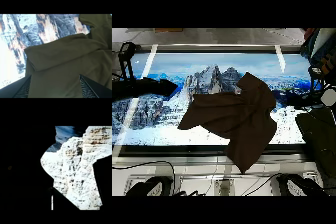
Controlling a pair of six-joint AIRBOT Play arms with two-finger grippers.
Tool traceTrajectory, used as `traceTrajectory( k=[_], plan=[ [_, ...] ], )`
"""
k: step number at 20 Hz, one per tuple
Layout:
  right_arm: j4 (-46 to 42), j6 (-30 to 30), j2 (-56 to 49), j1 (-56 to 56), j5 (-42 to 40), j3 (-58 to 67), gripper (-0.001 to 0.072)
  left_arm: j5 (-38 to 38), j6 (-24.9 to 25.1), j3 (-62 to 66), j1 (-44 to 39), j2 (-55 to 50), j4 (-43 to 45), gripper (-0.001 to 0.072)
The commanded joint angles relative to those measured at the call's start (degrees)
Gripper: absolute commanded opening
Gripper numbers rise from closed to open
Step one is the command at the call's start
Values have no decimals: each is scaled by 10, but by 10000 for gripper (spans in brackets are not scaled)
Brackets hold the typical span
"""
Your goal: Fold the clothes and pants, and hang the long-sleeved shirts on hangers.
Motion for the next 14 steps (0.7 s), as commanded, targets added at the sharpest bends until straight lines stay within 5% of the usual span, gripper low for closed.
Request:
traceTrajectory(
  k=[1, 14],
  plan=[
    [0, 0, 0, 1, 0, 1, 20, 0, 0, 0, 1, 0, 0, 686],
    [-1, 0, 0, 1, -40, 1, 20, 2, 0, 0, 0, 0, 0, 686]
  ],
)
